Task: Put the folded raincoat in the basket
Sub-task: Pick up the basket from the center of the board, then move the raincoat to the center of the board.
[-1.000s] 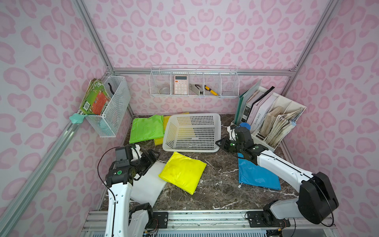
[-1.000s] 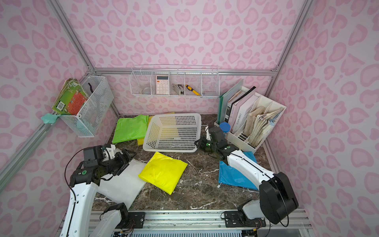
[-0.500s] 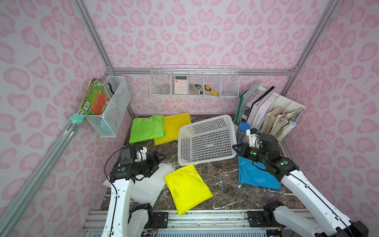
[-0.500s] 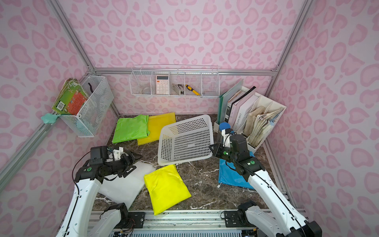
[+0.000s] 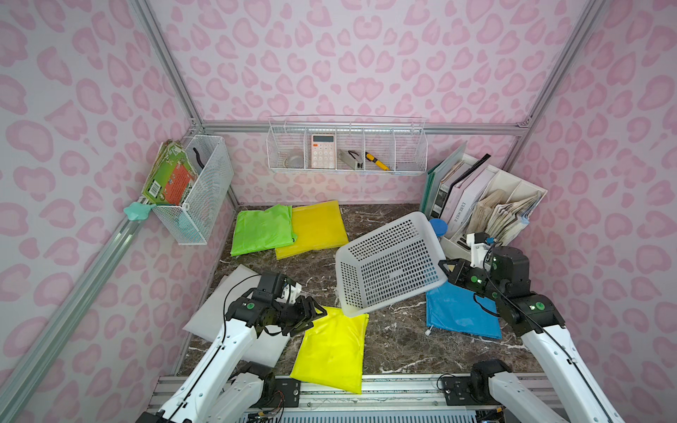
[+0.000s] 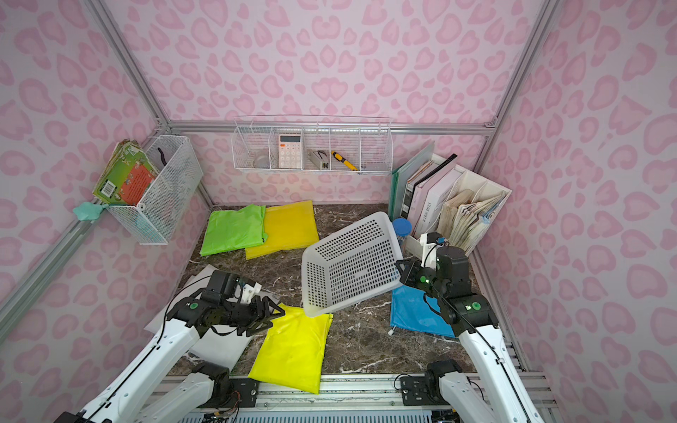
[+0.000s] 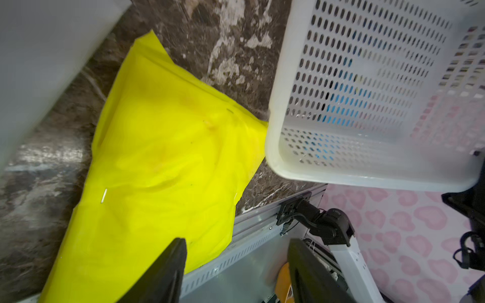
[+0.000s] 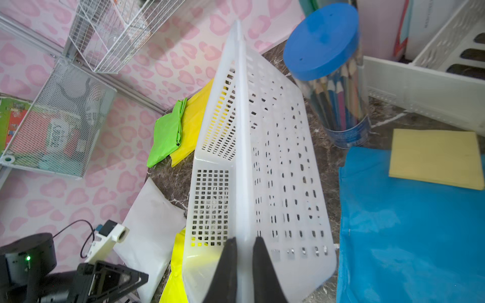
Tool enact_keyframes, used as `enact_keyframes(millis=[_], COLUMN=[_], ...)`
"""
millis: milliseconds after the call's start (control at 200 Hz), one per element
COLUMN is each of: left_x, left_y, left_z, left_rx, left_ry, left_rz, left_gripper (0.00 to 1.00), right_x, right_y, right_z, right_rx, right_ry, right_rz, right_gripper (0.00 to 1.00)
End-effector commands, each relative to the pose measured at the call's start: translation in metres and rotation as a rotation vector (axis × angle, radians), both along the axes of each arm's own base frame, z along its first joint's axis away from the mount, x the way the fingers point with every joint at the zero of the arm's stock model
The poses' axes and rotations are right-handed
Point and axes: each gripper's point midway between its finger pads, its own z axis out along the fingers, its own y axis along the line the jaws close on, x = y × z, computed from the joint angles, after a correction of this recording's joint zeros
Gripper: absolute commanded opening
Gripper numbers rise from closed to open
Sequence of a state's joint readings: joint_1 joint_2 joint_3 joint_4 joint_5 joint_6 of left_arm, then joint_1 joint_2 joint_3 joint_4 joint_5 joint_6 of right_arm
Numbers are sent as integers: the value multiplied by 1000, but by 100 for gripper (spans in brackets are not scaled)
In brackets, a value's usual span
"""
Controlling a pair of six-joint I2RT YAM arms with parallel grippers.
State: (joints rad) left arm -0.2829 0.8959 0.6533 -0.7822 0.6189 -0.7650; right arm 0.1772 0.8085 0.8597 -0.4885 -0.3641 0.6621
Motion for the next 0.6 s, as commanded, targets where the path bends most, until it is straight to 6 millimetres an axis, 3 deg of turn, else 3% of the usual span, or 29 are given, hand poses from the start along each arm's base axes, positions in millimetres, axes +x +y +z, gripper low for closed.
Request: enact_keyframes(millis=[0,175,345,595], left_x=[-5,-8,-5,47], left_y=[-2,-30,-49,-41], left_z=[-14,-36,-64,-106], left_rx=[36,-19,82,320], left_ry=[28,57,113,148], left_rz=[20,-33,-107,-75], left_gripper=[64,61,57,54], right_x=[16,18,9,5], right_y=[-10,-13,-8,-1], right_z=[30,51,49,41], right_rx=[75,80,92,154], right_ry=[-89,-111,-97,-74], right_rz=[-46,-24,-1,23], right_gripper=[0,0,0,0])
